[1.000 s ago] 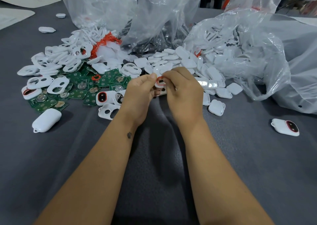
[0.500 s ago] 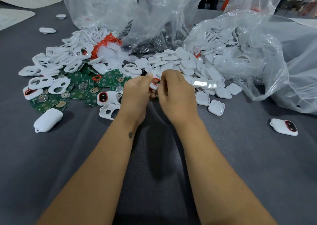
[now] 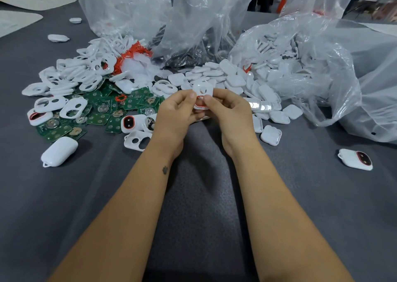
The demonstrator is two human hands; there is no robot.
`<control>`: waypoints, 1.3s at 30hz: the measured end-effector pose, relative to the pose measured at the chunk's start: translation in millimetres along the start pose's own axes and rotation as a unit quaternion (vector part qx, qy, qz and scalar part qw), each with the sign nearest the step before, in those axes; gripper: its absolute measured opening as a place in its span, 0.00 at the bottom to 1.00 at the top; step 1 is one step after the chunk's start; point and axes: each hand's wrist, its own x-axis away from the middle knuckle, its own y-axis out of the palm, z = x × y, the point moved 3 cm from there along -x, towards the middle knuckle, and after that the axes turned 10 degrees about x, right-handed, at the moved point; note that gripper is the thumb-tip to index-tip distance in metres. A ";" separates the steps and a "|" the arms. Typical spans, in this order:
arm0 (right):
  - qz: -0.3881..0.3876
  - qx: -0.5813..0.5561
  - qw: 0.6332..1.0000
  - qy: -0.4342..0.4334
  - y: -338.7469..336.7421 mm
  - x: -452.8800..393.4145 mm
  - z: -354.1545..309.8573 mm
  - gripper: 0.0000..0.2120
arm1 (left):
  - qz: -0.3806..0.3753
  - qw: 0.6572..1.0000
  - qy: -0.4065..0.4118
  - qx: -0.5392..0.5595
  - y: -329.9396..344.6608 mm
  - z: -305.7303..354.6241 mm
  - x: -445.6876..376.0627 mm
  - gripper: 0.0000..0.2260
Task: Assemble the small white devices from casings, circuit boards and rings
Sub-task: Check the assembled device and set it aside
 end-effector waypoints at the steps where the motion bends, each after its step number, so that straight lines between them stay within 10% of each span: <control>1: -0.007 -0.015 1.000 0.007 -0.1 -0.1 0.4 0.07 | 0.000 1.000 0.003 0.004 0.1 0.3 0.2 0.07; 13: 0.008 -0.057 0.998 0.035 -2.4 0.1 0.0 0.06 | -0.044 0.999 0.002 -0.027 4.7 1.3 4.3 0.09; 39: -0.231 -0.217 0.949 -0.005 3.0 10.0 -19.7 0.08 | -0.188 0.959 -0.039 0.209 8.9 20.5 12.5 0.13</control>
